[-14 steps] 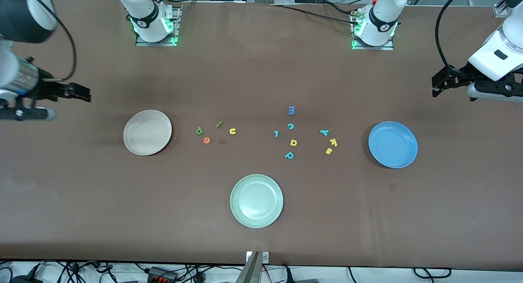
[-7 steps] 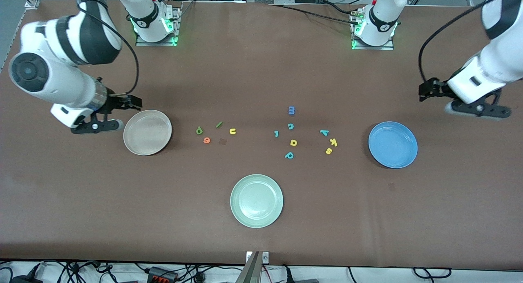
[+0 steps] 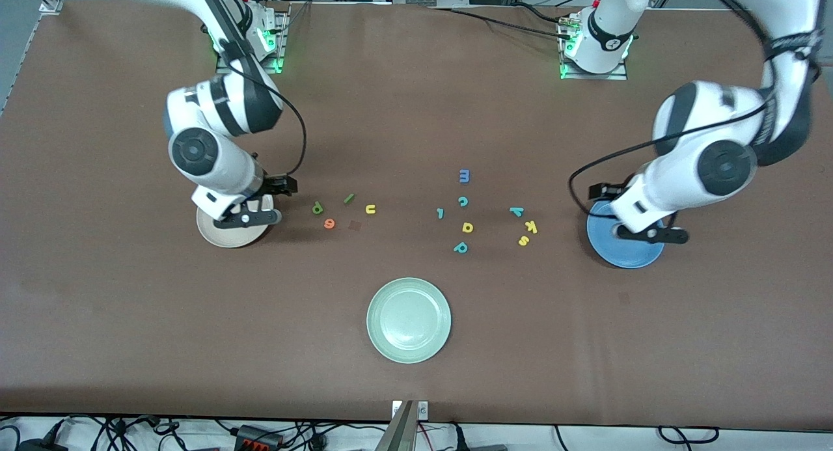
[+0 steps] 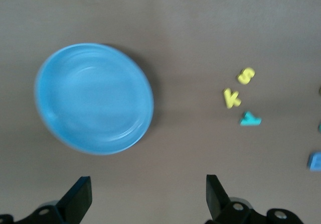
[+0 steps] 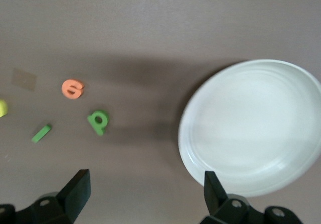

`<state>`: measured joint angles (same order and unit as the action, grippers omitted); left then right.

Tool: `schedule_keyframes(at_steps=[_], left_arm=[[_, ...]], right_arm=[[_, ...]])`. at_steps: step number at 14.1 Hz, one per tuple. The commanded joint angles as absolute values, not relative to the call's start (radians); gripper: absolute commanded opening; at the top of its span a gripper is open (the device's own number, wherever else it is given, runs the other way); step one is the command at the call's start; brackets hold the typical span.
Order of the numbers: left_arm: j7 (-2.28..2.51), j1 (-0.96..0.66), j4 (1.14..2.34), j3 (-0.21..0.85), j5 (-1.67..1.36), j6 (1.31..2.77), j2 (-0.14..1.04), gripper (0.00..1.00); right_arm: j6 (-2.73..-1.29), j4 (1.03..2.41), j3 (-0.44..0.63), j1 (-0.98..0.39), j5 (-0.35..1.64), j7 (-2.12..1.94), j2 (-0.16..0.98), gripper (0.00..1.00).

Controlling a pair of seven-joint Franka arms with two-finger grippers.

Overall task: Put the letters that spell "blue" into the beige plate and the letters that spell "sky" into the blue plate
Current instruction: 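Move the right gripper to the green p while the left gripper reaches the k, then close both grippers on the green p and the yellow k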

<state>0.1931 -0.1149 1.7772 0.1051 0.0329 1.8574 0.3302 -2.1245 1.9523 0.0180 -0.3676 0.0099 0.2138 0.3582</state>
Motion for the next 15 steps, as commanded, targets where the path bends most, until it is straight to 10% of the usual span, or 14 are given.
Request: schedule_keyframes(at_steps=[1, 9, 15], left_arm=[[0.255, -0.173, 1.79, 0.101, 0.02, 1.952, 0.382, 1.0], [0.437, -0.278, 1.97, 0.1, 0.025, 2.364, 0.485, 1.0], [0.437, -0.279, 1.968, 0.1, 0.028, 2.443, 0.548, 0.67]], right_arm=[[-2.184, 1.947, 0.025, -0.397, 0.021, 0.199, 0.416, 1.0], [-2.287, 1.945, -0.003, -0.433, 0.02, -0.026, 0.515, 1.0], [-2.382, 1.944, -0.003, -0.46, 0.021, -0.049, 0.567, 0.95]])
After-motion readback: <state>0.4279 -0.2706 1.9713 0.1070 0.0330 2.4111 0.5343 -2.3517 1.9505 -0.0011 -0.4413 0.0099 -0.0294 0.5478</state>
